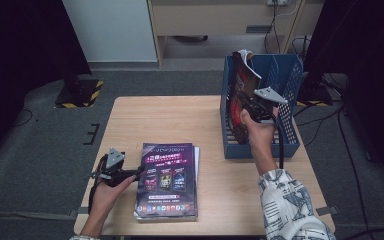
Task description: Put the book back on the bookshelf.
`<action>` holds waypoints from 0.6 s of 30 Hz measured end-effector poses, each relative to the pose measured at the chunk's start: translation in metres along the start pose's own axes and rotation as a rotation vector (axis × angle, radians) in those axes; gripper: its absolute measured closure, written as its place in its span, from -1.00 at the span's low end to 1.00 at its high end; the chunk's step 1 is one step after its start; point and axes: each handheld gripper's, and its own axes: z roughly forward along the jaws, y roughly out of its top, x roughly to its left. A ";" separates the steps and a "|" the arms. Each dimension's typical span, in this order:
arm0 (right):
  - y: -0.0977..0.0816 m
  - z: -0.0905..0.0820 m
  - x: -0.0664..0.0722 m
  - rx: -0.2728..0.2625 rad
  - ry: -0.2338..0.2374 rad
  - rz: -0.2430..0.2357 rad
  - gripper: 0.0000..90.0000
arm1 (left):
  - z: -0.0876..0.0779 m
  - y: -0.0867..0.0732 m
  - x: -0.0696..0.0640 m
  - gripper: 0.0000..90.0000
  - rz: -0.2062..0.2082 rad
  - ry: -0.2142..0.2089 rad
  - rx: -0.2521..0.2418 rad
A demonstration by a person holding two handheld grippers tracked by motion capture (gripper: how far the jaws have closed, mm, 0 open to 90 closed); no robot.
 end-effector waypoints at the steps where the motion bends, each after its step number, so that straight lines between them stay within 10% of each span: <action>1: -0.001 0.000 0.001 -0.001 -0.004 -0.001 0.93 | 0.000 0.000 0.000 -0.86 -0.002 0.000 -0.001; 18: -0.016 0.006 0.003 0.013 -0.016 -0.011 0.93 | 0.000 0.000 0.000 -0.86 -0.001 -0.004 0.000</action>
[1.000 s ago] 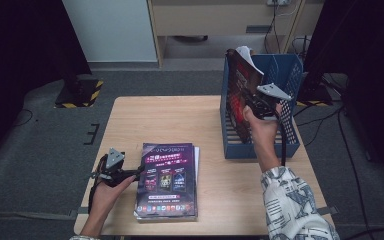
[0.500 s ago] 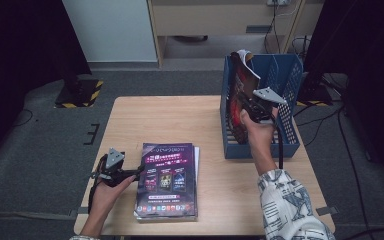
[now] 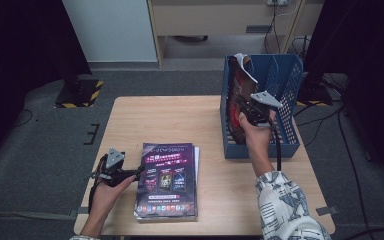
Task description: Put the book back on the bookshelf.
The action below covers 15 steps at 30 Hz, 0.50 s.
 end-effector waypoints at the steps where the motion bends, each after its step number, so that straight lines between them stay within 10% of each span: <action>1: -0.001 0.001 0.000 -0.002 -0.002 0.002 0.93 | 0.000 0.000 0.000 -0.87 0.000 0.000 0.000; 15: -0.007 0.003 0.002 0.006 -0.006 -0.013 0.93 | 0.000 0.000 0.000 -0.86 -0.002 0.002 -0.003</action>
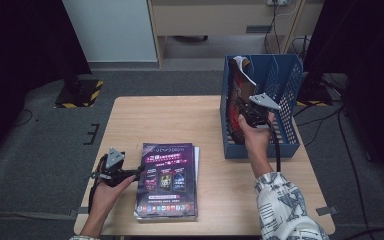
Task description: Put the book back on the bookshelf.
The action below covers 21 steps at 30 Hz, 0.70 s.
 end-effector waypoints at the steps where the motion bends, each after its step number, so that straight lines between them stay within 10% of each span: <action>1: -0.001 0.000 0.001 -0.001 -0.001 -0.004 0.93 | 0.000 0.000 0.000 -0.87 0.000 0.000 0.001; 21: -0.007 0.003 0.008 -0.004 -0.002 -0.029 0.93 | 0.000 0.000 0.000 -0.86 0.001 0.001 -0.002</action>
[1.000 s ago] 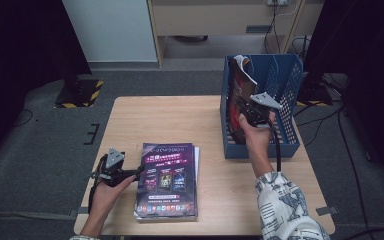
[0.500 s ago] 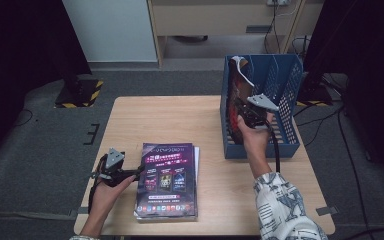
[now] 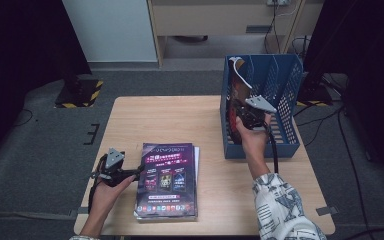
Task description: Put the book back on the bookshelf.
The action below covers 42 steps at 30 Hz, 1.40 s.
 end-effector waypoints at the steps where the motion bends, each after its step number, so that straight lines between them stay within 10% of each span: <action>1: 0.000 0.000 0.000 0.002 0.002 -0.003 0.93 | 0.000 0.000 0.000 -0.86 0.000 0.000 0.002; 42: -0.006 -0.004 0.013 0.008 0.012 -0.076 0.93 | -0.001 0.001 0.000 -0.86 0.003 0.000 -0.006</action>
